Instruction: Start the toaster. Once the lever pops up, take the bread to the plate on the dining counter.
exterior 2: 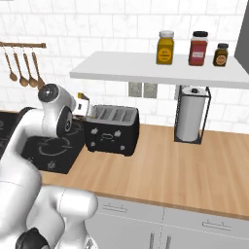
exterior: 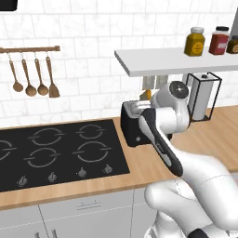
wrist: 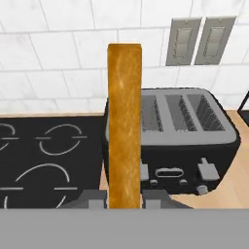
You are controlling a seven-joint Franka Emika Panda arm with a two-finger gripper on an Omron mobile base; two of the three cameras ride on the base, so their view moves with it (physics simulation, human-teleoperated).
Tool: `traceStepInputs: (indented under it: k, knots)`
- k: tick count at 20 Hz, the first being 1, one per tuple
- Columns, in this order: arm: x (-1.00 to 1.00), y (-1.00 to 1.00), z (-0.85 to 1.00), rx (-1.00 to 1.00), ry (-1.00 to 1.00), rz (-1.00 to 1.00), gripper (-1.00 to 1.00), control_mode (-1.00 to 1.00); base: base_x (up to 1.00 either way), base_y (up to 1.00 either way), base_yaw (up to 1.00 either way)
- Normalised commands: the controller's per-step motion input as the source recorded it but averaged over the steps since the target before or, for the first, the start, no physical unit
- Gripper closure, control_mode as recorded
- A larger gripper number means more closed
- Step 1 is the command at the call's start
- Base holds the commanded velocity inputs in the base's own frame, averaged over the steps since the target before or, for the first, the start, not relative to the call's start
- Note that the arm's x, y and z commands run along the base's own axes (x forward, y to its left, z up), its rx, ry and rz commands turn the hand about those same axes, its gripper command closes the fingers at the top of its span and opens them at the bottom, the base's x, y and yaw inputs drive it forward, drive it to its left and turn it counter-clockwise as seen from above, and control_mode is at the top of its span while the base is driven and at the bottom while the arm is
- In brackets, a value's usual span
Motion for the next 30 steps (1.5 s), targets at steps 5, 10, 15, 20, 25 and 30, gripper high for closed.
traceStepInputs:
  k: [5, 10, 15, 20, 25, 30]
  knots:
    - [-1.00, -0.02, 0.12, 0.00, 0.00, 0.00, 1.00, -1.00, 0.00, 0.00, 0.00]
    - [-0.81, -0.01, 0.41, 0.00, -0.01, 0.00, 1.00, -1.00, 0.00, 0.00, 0.00]
    - [-0.49, -0.02, 0.17, 0.00, 0.00, 0.00, 1.00, 1.00, -0.05, 0.04, 0.00]
    - [0.00, 0.00, 0.00, 0.00, 0.00, 0.00, 1.00, 1.00, -0.81, -0.09, -0.23]
    - [0.00, 0.00, 0.00, 0.00, 0.00, 0.00, 1.00, 1.00, -0.69, -0.03, -0.68]
    - [0.00, 0.00, 0.00, 0.00, 0.00, 0.00, 1.00, 1.00, -0.38, 0.00, -0.81]
